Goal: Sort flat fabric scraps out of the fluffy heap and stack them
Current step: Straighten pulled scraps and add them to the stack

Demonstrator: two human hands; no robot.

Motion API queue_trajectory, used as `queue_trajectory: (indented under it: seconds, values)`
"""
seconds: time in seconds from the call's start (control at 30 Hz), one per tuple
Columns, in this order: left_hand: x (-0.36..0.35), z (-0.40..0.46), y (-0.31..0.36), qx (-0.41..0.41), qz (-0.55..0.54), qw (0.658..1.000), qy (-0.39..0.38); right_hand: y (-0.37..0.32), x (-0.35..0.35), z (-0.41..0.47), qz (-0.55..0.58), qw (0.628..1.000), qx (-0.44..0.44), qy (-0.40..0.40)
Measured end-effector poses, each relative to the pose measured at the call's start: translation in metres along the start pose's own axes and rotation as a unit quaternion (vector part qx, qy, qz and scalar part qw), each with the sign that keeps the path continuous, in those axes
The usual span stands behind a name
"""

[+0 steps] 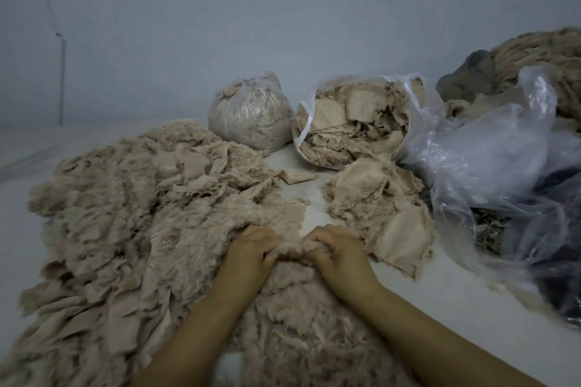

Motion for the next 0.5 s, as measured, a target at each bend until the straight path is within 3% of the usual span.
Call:
queue_trajectory:
  seconds: [0.1,0.2,0.3,0.4,0.47,0.5]
  values:
    - [0.003,0.004,-0.018,0.063,-0.023,0.998,0.018,0.016,0.018,-0.002,0.073,0.993,-0.049,0.076]
    - [0.008,0.002,-0.033,0.115,-0.050,0.992,0.030,0.038,0.036,-0.006,0.260,0.951,-0.115,0.124]
    - [0.019,-0.002,-0.028,0.122,-0.113,0.981,0.097,0.047,0.020,-0.006,0.463,0.867,-0.179,0.045]
    - [0.022,-0.004,-0.009,0.127,-0.233,0.957,0.118,0.037,-0.001,-0.009,0.546,0.810,-0.211,-0.034]
    - [0.007,-0.002,-0.003,0.166,-0.303,0.937,0.056,0.033,-0.009,-0.012,0.542,0.812,-0.211,-0.048]
    - [-0.002,-0.001,-0.001,0.180,-0.301,0.936,0.020,0.036,-0.007,-0.012,0.496,0.842,-0.210,-0.032]
Point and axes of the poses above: each hand's wrist, its own z-axis towards the middle knuckle, its own x-axis out of the back of the hand, y = z × x, the point moved 8 cm from there along z, towards the middle knuckle, and after that the axes turned 6 degrees about -z, right-handed, at the moved point
